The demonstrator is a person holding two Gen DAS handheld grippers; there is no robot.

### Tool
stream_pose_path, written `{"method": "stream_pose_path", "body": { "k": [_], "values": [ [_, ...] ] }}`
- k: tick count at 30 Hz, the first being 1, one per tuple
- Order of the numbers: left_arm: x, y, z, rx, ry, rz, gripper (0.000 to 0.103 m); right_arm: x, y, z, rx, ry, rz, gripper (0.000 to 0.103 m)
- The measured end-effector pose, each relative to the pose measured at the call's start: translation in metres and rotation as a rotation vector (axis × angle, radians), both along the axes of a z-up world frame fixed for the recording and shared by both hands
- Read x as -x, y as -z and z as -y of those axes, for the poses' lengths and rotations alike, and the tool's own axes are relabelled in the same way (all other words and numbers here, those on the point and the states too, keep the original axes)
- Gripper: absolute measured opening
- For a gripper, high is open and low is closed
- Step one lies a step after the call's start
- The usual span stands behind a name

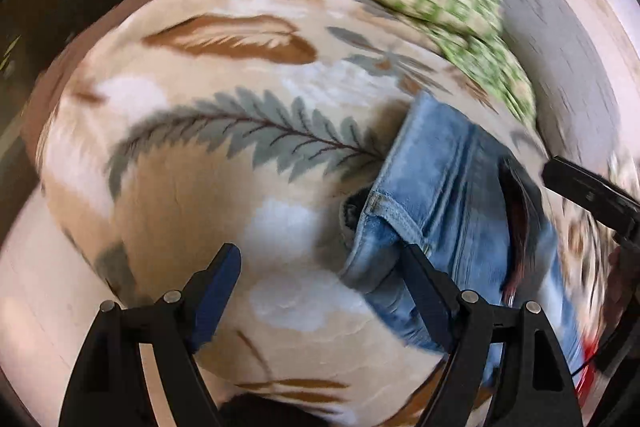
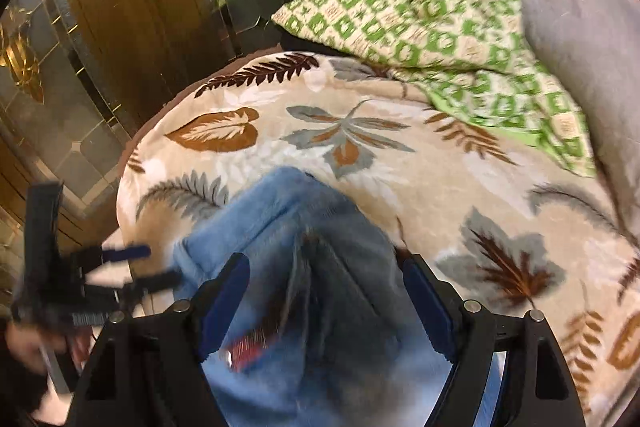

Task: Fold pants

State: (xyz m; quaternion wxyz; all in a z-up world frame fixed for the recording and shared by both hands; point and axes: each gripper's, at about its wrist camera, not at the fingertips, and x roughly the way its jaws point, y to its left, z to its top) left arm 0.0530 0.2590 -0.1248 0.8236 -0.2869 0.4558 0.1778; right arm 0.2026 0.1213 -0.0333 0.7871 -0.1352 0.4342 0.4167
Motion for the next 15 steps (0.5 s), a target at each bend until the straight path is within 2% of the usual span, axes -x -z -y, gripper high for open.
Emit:
{"method": "stream_pose_path", "body": {
  "k": [4,6,8,9,10,11,13,14,15],
  "values": [
    [-0.008,0.015,0.018,0.028,-0.050,-0.024,0.083,-0.031,0.022,-0.039,0.059,-0.050,-0.079,0.082],
    [-0.013,0.017,0.027,-0.020,-0.045,-0.040,0.084,-0.044,0.041,-0.055,0.106,-0.084,-0.136,0.082],
    [-0.016,0.017,0.028,-0.017,-0.032,-0.027,0.082,-0.049,0.057,-0.061,0.123,-0.113,-0.184,0.079],
    [-0.017,0.017,0.029,-0.017,-0.016,-0.020,0.075,-0.048,0.063,-0.063,0.127,-0.133,-0.178,0.075],
    [-0.018,0.015,0.030,-0.012,0.012,-0.001,0.045,-0.046,0.067,-0.063,0.127,-0.156,-0.161,0.068],
    [-0.022,0.012,0.035,-0.012,0.051,0.010,0.041,-0.045,0.067,-0.062,0.120,-0.169,-0.154,0.059],
    [-0.025,0.006,0.041,-0.048,0.071,0.018,0.035,-0.041,0.063,-0.058,0.107,-0.195,-0.129,0.050],
    [-0.025,0.004,0.040,-0.042,0.075,0.028,0.033,-0.039,0.060,-0.057,0.104,-0.203,-0.116,0.042],
    [-0.024,0.000,0.039,-0.041,0.074,0.041,0.032,-0.036,0.055,-0.055,0.095,-0.216,-0.087,0.040]
  ]
}}
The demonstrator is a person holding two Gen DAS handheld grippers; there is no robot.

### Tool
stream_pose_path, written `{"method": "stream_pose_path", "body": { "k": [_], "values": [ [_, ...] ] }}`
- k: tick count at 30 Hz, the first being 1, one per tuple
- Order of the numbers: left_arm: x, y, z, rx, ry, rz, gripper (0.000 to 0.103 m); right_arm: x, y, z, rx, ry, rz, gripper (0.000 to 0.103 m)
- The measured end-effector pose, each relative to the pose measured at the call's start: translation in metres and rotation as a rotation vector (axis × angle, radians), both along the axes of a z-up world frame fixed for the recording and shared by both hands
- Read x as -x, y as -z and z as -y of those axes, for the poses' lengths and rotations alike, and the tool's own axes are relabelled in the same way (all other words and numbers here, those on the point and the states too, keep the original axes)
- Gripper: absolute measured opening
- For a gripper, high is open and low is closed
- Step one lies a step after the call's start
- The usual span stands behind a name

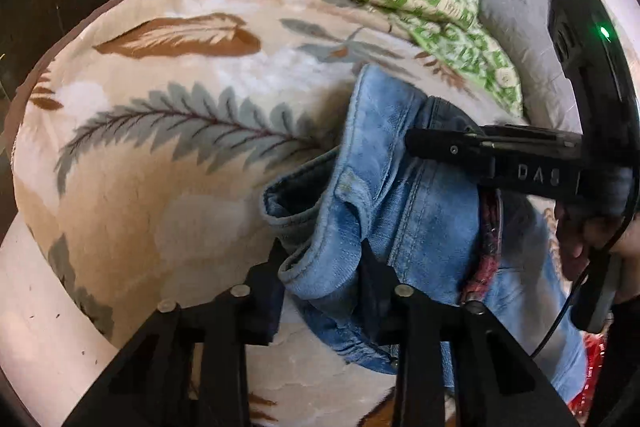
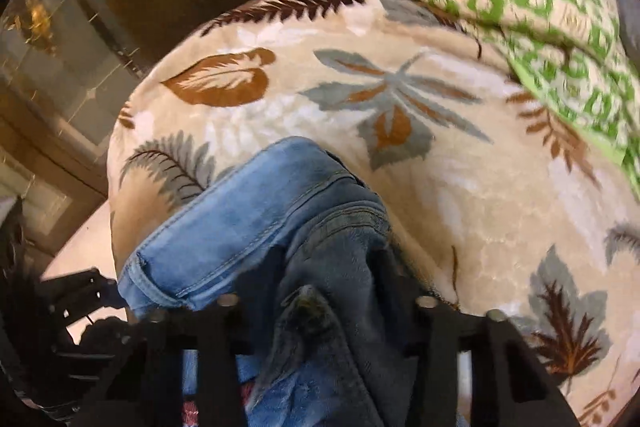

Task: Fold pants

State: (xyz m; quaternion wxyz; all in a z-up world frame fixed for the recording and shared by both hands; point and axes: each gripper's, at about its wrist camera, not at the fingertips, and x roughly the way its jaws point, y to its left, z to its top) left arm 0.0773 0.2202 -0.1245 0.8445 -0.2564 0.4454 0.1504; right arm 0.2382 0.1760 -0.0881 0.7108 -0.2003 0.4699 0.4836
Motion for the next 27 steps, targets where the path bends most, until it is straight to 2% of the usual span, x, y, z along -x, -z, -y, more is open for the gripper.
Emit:
{"method": "stream_pose_path", "body": {
  "k": [4,8,11,14,16,18,19,20,21,22,23,24,25,27],
  "values": [
    [-0.001,-0.028,-0.003,-0.042,0.026,0.074,0.028,0.008,-0.026,0.008,-0.071,-0.005,0.084,0.027],
    [-0.013,-0.060,-0.007,-0.144,0.050,0.139,0.027,0.002,-0.059,0.012,-0.168,0.027,0.156,0.024],
    [-0.021,-0.071,-0.019,-0.179,0.046,0.166,0.027,-0.005,-0.077,0.011,-0.233,0.053,0.167,0.024],
    [-0.031,-0.066,-0.033,-0.182,0.038,0.149,0.027,-0.012,-0.080,-0.006,-0.245,0.063,0.179,0.024],
    [-0.041,-0.047,-0.044,-0.175,0.048,0.091,0.028,-0.018,-0.067,-0.026,-0.213,0.066,0.159,0.024],
    [-0.049,-0.020,-0.054,-0.151,0.060,0.011,0.029,-0.025,-0.041,-0.049,-0.140,0.073,0.118,0.025],
    [-0.052,-0.008,-0.058,-0.145,0.066,-0.021,0.032,-0.027,-0.028,-0.057,-0.102,0.071,0.098,0.028],
    [-0.053,0.005,-0.061,-0.134,0.073,-0.057,0.040,-0.030,-0.015,-0.065,-0.063,0.076,0.086,0.042],
    [-0.050,0.013,-0.065,-0.134,0.068,-0.056,0.047,-0.033,-0.005,-0.070,-0.040,0.095,0.088,0.053],
    [-0.046,0.012,-0.067,-0.154,0.059,-0.042,0.064,-0.036,0.001,-0.073,-0.019,0.119,0.089,0.066],
    [-0.043,0.010,-0.069,-0.186,0.047,-0.058,0.081,-0.038,0.003,-0.073,-0.012,0.133,0.089,0.068],
    [-0.040,0.008,-0.072,-0.192,0.028,-0.063,0.088,-0.041,0.002,-0.071,-0.018,0.143,0.073,0.070],
    [-0.037,0.005,-0.075,-0.187,0.006,-0.055,0.094,-0.042,0.001,-0.068,-0.022,0.146,0.066,0.071],
    [-0.027,-0.007,-0.076,-0.172,0.009,-0.022,0.094,-0.046,-0.010,-0.057,-0.037,0.161,0.059,0.071]
  ]
}}
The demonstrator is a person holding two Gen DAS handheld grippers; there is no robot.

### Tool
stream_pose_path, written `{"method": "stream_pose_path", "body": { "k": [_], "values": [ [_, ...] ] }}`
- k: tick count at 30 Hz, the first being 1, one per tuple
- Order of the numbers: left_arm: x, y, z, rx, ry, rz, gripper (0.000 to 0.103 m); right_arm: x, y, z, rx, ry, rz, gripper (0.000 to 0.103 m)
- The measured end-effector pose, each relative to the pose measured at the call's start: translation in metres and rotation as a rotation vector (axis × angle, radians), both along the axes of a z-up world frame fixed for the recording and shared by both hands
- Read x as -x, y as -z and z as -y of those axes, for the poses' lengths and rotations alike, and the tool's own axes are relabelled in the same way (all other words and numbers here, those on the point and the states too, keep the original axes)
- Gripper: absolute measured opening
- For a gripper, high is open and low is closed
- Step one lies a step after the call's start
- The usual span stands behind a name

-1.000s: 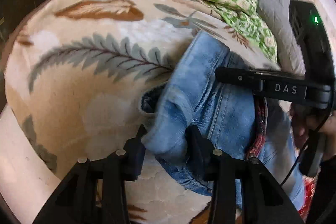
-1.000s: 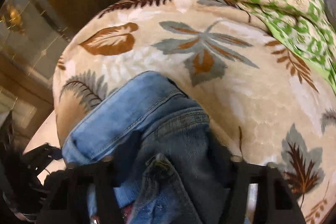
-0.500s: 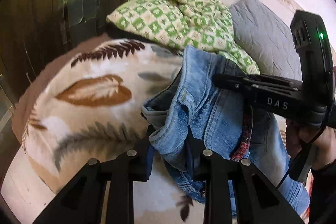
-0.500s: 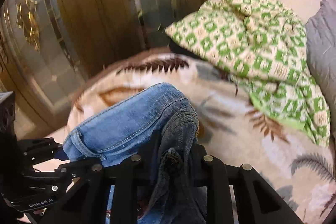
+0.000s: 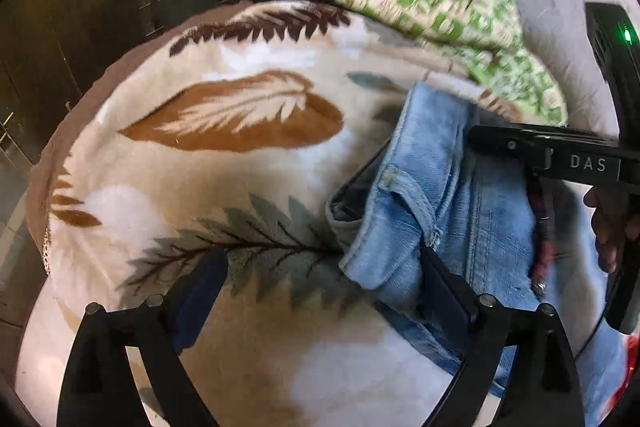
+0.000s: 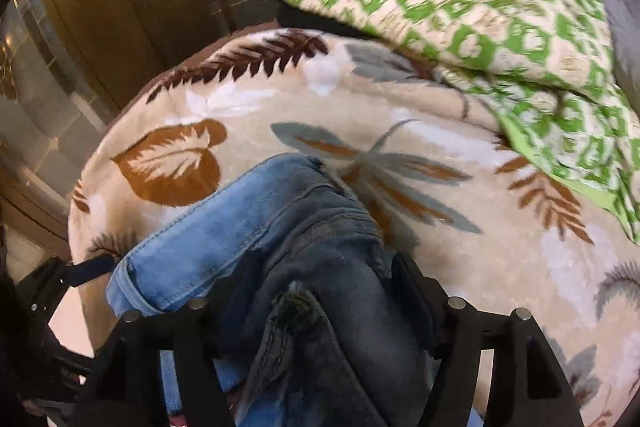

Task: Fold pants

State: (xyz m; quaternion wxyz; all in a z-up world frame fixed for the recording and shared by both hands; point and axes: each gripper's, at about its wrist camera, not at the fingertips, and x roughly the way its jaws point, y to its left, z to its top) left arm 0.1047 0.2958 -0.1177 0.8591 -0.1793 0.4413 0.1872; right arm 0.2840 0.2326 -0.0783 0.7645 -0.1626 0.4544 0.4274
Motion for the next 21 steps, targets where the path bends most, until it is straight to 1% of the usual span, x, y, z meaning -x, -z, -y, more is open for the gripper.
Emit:
{"method": "stream_pose_path", "body": {
  "k": [2,4,5,7,9,10,11,12,13,14,17,19,21],
  "values": [
    [0.005,-0.013,0.007,-0.028,0.032,0.014,0.094,-0.003,-0.016,0.021,-0.040,0.035,0.021,0.071],
    [0.009,-0.030,0.024,-0.060,0.099,0.024,0.094,0.003,-0.034,0.047,-0.073,0.074,0.036,0.071],
    [0.009,-0.036,0.030,-0.073,0.118,0.029,0.094,0.009,-0.044,0.067,-0.092,0.099,0.041,0.071],
    [0.010,-0.055,0.054,-0.109,0.202,0.056,0.094,0.022,-0.057,0.101,-0.111,0.138,0.065,0.071],
    [0.008,-0.074,0.086,-0.126,0.325,0.089,0.094,0.042,-0.068,0.145,-0.112,0.181,0.102,0.072],
    [0.009,-0.079,0.101,-0.126,0.381,0.103,0.094,0.050,-0.071,0.165,-0.106,0.203,0.119,0.072],
    [0.008,-0.085,0.127,-0.121,0.483,0.119,0.094,0.062,-0.073,0.188,-0.092,0.231,0.135,0.072],
    [0.005,-0.087,0.146,-0.121,0.546,0.127,0.094,0.078,-0.073,0.221,-0.075,0.278,0.147,0.072],
    [0.003,-0.088,0.164,-0.126,0.608,0.135,0.094,0.088,-0.072,0.239,-0.071,0.305,0.147,0.072],
    [0.001,-0.090,0.194,-0.140,0.696,0.144,0.094,0.105,-0.069,0.271,-0.060,0.363,0.144,0.072],
    [-0.005,-0.088,0.249,-0.159,0.826,0.132,0.094,0.143,-0.059,0.341,-0.013,0.498,0.141,0.072],
    [-0.008,-0.085,0.288,-0.150,0.909,0.133,0.094,0.164,-0.050,0.377,0.007,0.580,0.132,0.072],
    [-0.010,-0.083,0.322,-0.136,0.980,0.130,0.094,0.189,-0.039,0.419,0.003,0.687,0.097,0.072]
  ]
}}
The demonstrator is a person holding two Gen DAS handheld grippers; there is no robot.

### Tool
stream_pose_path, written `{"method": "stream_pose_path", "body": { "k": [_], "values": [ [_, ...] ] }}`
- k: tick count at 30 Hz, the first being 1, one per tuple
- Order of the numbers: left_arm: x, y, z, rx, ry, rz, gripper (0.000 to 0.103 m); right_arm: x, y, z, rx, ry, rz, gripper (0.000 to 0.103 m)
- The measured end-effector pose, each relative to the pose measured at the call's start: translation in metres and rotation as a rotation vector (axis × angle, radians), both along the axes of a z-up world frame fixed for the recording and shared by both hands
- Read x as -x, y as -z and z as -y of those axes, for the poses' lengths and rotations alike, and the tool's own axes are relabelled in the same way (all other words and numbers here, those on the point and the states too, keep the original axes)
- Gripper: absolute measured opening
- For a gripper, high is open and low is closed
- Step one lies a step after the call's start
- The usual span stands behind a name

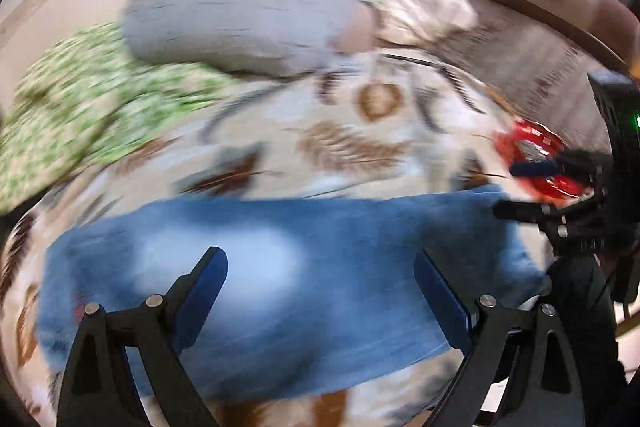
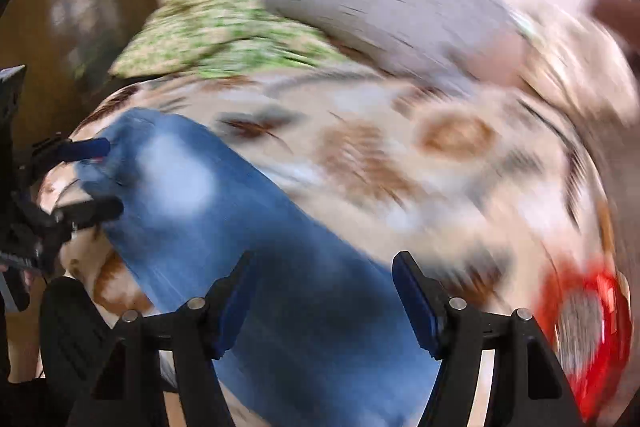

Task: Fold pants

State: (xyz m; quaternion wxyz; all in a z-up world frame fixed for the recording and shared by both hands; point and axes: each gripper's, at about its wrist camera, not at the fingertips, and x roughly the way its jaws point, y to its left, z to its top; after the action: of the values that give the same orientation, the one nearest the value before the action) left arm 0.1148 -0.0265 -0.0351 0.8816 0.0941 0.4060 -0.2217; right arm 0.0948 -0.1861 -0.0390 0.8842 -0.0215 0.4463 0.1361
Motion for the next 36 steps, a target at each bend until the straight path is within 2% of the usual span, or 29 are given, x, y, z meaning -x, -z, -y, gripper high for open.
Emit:
{"method": "stream_pose_path", "body": {
  "k": [4,6,9,11,14,18,19,20,22,23,25,29,31,33,36],
  "values": [
    [-0.002,0.008,0.055,-0.006,0.108,-0.022,0.094,0.043,0.019,0.068,-0.071,0.168,-0.044,0.072],
    [-0.001,0.010,0.080,-0.005,0.188,-0.032,0.094,0.058,0.029,0.086,-0.130,0.219,-0.065,0.072],
    [0.001,0.011,0.111,-0.026,0.320,-0.028,0.094,0.069,0.043,0.094,-0.184,0.250,-0.089,0.072],
    [-0.003,0.010,0.131,-0.067,0.389,-0.009,0.094,0.072,0.055,0.097,-0.222,0.261,-0.114,0.072],
    [-0.012,0.008,0.150,-0.098,0.419,-0.019,0.094,0.072,0.073,0.094,-0.243,0.275,-0.137,0.072],
    [-0.027,0.009,0.170,-0.094,0.432,-0.060,0.094,0.062,0.106,0.089,-0.301,0.288,-0.213,0.072],
    [-0.029,0.012,0.173,-0.100,0.433,-0.064,0.094,0.062,0.108,0.086,-0.295,0.292,-0.197,0.070],
    [-0.030,0.014,0.176,-0.106,0.442,-0.073,0.094,0.064,0.107,0.081,-0.271,0.284,-0.169,0.054],
    [-0.034,0.022,0.186,-0.114,0.483,-0.104,0.094,0.068,0.106,0.073,-0.190,0.274,-0.136,0.036],
    [-0.035,0.026,0.192,-0.126,0.508,-0.113,0.094,0.069,0.106,0.076,-0.222,0.268,-0.129,0.024],
    [-0.037,0.033,0.203,-0.147,0.554,-0.132,0.094,0.072,0.103,0.082,-0.272,0.268,-0.120,0.015],
    [-0.042,0.048,0.231,-0.214,0.616,-0.178,0.094,0.078,0.105,0.088,-0.305,0.261,-0.105,0.015],
    [-0.042,0.055,0.247,-0.222,0.623,-0.217,0.094,0.078,0.107,0.089,-0.321,0.268,-0.104,0.015],
    [-0.042,0.060,0.260,-0.231,0.598,-0.230,0.094,0.077,0.106,0.090,-0.331,0.271,-0.103,0.015],
    [-0.049,0.080,0.275,-0.298,0.506,-0.260,0.094,0.076,0.108,0.093,-0.343,0.274,-0.100,0.015]
  ]
}}
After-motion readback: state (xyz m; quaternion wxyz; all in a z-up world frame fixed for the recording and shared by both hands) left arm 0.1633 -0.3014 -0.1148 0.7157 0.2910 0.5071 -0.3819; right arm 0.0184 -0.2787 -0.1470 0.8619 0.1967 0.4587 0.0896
